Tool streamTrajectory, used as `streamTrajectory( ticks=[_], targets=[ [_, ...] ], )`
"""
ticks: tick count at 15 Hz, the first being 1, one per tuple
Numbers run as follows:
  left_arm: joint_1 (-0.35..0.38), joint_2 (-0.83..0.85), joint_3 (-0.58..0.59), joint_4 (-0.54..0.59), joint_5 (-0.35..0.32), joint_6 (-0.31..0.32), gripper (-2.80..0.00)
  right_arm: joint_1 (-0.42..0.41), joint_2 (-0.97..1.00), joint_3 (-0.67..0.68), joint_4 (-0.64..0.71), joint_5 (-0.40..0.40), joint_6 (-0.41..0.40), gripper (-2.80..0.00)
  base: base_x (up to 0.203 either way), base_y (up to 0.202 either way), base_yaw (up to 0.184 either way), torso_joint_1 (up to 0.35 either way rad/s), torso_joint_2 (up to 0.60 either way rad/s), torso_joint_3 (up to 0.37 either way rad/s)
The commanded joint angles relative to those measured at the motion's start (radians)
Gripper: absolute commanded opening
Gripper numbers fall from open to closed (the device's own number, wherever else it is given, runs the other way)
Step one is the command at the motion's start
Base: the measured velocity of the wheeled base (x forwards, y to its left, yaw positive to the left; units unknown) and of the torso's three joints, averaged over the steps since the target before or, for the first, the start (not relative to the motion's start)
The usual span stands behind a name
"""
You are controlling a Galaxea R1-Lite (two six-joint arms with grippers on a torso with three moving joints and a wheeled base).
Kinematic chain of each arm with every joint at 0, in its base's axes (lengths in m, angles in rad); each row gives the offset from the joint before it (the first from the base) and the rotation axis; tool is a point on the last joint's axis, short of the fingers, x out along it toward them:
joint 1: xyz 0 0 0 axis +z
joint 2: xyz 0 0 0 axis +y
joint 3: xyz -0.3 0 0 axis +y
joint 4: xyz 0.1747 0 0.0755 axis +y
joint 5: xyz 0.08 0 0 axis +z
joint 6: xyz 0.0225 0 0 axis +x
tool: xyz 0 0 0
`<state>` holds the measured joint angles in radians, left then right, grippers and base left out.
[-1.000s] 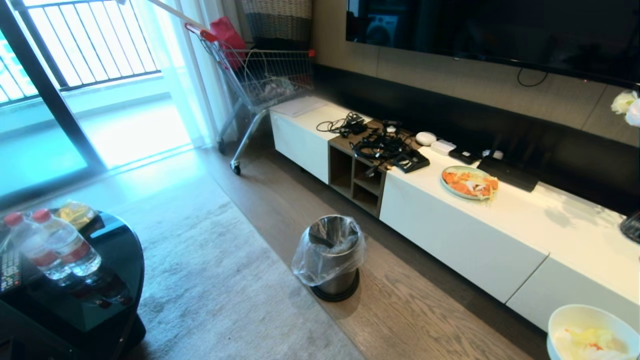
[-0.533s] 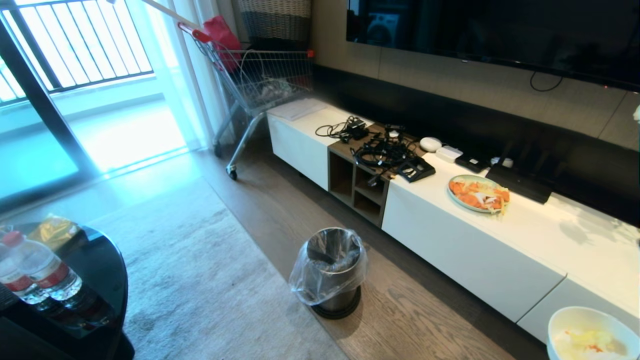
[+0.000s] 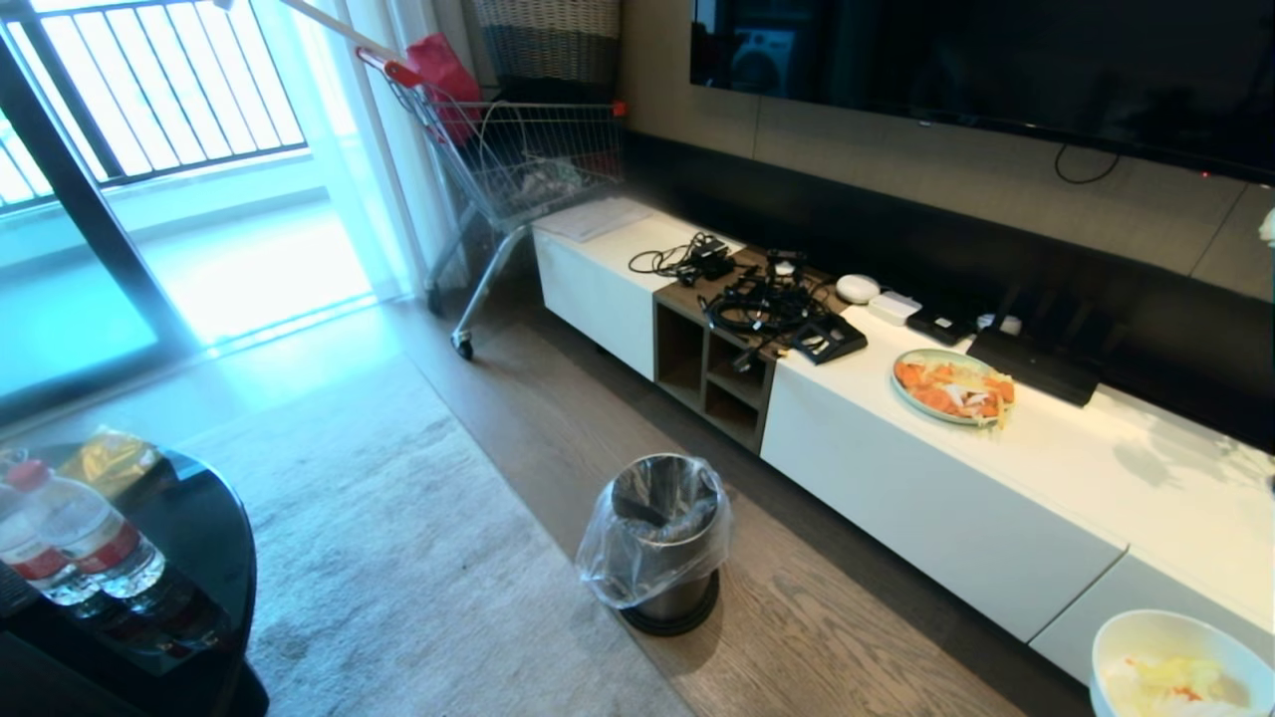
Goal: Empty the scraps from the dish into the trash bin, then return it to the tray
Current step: Move the bowl over the trash can
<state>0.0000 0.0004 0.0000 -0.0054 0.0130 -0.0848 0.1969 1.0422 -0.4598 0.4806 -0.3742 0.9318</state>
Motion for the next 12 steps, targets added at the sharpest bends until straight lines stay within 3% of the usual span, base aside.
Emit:
streamTrajectory(
  ticks=[1,7,12],
  targets=[
    [0.000,0.000,0.000,-0.001,0.001,-0.001,-2.80,0.002,0.004,0.001,0.003,-0.002,0.005,-2.80,0.000,0.000,0.000,0.000,0.00,0.000],
    [0.000,0.000,0.000,-0.001,0.001,-0.001,-2.80,0.016,0.005,0.007,-0.010,-0.002,0.005,-2.80,0.000,0.000,0.000,0.000,0.00,0.000],
    [0.000,0.000,0.000,-0.001,0.001,-0.003,-2.80,0.019,0.005,0.009,-0.010,-0.002,0.007,-2.80,0.000,0.000,0.000,0.002,0.00,-0.143]
  ],
)
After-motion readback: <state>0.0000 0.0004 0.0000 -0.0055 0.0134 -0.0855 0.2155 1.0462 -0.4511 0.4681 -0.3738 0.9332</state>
